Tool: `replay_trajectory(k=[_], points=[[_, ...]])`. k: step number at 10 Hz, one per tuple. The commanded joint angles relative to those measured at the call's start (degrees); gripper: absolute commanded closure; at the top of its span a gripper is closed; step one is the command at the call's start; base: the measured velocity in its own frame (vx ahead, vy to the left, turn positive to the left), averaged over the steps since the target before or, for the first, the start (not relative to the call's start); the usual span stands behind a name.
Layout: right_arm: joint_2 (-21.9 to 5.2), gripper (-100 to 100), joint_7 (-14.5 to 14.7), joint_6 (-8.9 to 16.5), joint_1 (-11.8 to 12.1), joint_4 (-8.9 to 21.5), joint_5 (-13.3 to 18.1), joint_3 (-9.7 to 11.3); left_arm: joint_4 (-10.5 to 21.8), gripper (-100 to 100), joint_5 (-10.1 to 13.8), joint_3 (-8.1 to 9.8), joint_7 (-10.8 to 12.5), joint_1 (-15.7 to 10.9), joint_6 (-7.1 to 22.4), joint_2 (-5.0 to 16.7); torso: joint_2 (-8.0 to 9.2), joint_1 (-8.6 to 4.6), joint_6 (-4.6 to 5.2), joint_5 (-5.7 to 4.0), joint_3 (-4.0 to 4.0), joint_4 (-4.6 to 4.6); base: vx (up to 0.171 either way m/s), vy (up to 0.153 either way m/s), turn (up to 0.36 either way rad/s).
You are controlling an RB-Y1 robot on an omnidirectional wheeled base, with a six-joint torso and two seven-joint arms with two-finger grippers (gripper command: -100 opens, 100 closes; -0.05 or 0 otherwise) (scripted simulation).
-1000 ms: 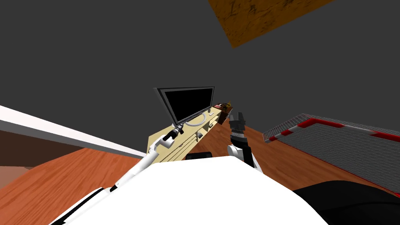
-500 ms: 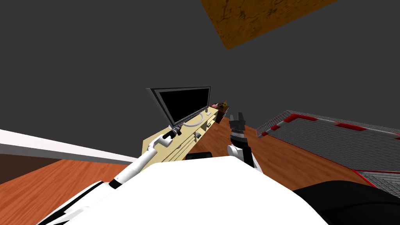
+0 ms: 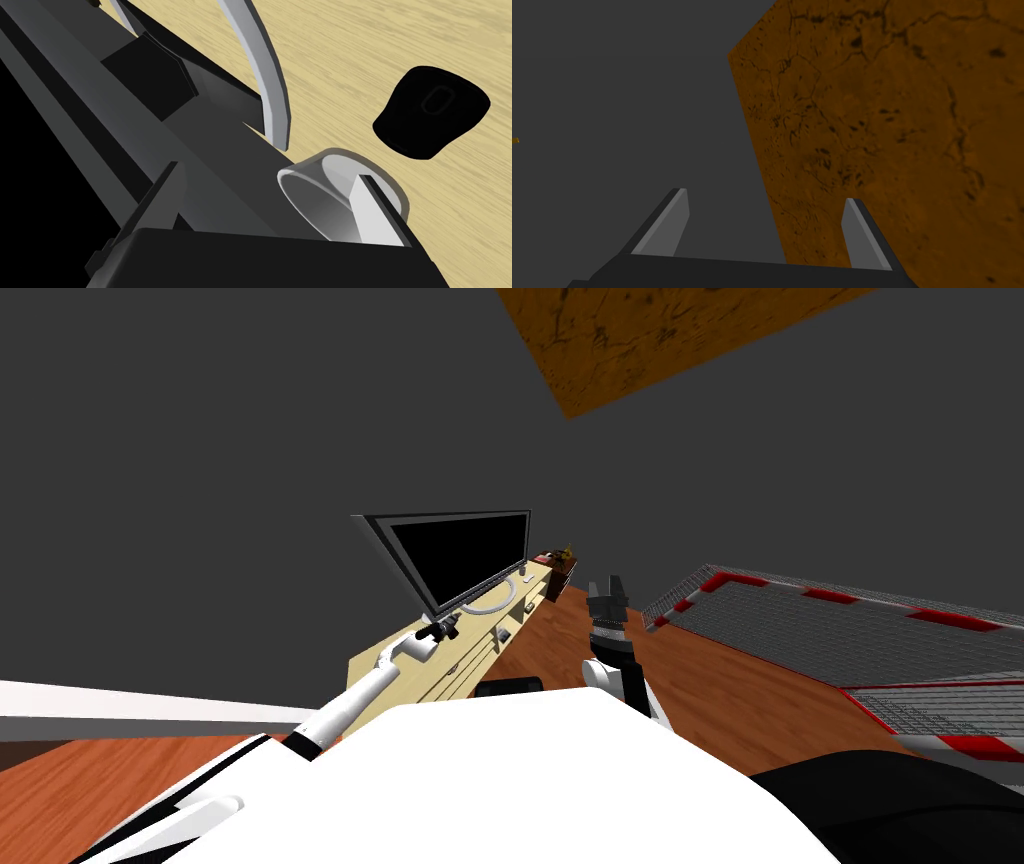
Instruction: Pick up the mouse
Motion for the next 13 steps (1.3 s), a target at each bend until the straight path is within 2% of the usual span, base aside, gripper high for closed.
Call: replay_trajectory(k=[1,2,3,5,6,8,9,12,13], points=[[0.0,0,0.0,0.0,0.0,0.0,0.0,0.0,2.2,-100,0.9,-0.29,-0.4,-0.8,2.4,0.7,0.0,0.0,0.0,0.0,0.0,0.0,0.016,-0.012,-0.056],[0.0,0,0.0,0.0,0.0,0.0,0.0,0.0,3.6,-100,2.2,-0.83,-1.1,-1.6,4.4,1.6,0.01,0.02,-0.03,0.0,0.01,0.01,0.021,-0.02,-0.094],[0.0,0,0.0,0.0,0.0,0.0,0.0,0.0,4.8,-100,2.2,-0.83,-1.1,-1.6,4.4,1.6,-0.01,0.0,-0.01,0.0,0.0,0.0,0.022,-0.016,-0.066],[0.0,0,0.0,0.0,0.0,0.0,0.0,0.0,8.9,-100,4.6,-1.79,-2.4,-3.1,7.6,3.1,-0.01,0.01,-0.02,0.0,-0.01,0.0,0.032,-0.022,-0.136],[0.0,0,0.0,0.0,0.0,0.0,0.0,0.0,9.9,-100,4.6,-1.79,-2.4,-3.1,8.0,3.1,-0.05,-0.02,-0.01,0.0,-0.03,-0.01,0.032,-0.023,-0.057],[0.0,0,0.0,0.0,0.0,0.0,0.0,0.0,13.6,-100,6.9,-2.64,-3.7,-4.2,11.1,4.2,-0.06,-0.02,-0.02,-0.01,-0.03,-0.01,0.045,-0.029,-0.126],[0.0,0,0.0,0.0,0.0,0.0,0.0,0.0,14.5,-100,6.9,-2.64,-3.7,-4.2,11.1,4.2,-0.11,-0.06,-0.01,-0.02,-0.06,-0.02,0.042,-0.028,-0.039],[0.0,0,0.0,0.0,0.0,0.0,0.0,0.0,20.2,-100,10.0,-3.75,-5.5,-5.3,15.0,5.2,-0.12,-0.06,-0.02,-0.02,-0.06,-0.02,0.054,-0.035,-0.103],[0.0,0,0.0,0.0,0.0,0.0,0.0,0.0,20.3,-100,10.0,-3.75,-5.5,-5.3,15.0,5.2,-0.15,-0.09,-0.03,-0.02,-0.08,-0.03,0.046,-0.035,-0.027]])
